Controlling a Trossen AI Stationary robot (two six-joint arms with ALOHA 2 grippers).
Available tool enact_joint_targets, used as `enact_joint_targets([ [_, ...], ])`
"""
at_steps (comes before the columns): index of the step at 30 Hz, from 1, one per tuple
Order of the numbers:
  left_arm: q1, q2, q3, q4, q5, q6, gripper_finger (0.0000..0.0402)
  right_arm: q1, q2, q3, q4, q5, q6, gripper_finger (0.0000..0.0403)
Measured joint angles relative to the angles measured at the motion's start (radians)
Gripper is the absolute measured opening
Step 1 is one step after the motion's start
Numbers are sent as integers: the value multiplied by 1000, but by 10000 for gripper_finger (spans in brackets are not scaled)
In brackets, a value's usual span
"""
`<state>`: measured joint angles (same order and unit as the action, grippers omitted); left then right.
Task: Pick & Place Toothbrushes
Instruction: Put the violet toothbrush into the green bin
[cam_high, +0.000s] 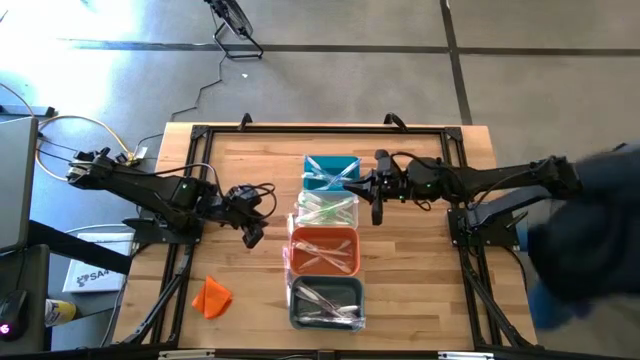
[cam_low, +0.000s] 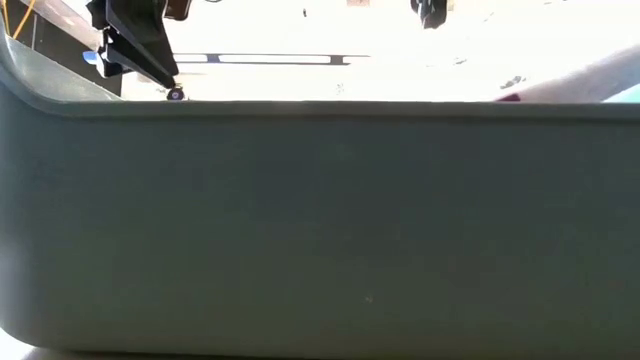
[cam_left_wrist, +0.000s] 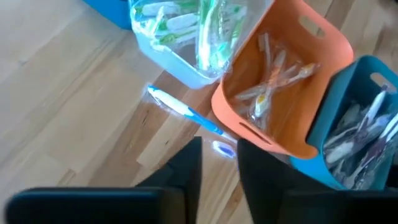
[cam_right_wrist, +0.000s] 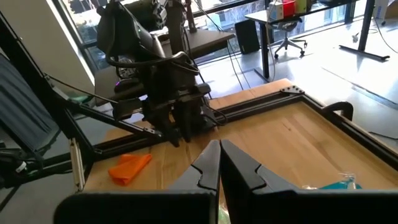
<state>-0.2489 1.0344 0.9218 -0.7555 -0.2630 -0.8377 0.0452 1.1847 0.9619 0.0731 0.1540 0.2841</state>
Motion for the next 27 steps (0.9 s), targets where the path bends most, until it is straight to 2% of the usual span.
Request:
enact_joint_targets([
  [5,0,0,0,-1,45,-89,39,-2,0,0,0,0,-15,4],
  [9,-6,4,0,5,101,-199,6,-2,0,0,-1,0,-26,3],
  [20,-127,63,0,-11,195,-420,10,-2,0,0,7,4,-78,4],
  [27,-211,115,0,27,192,-512,7,-2,0,0,8,4,-79,4],
])
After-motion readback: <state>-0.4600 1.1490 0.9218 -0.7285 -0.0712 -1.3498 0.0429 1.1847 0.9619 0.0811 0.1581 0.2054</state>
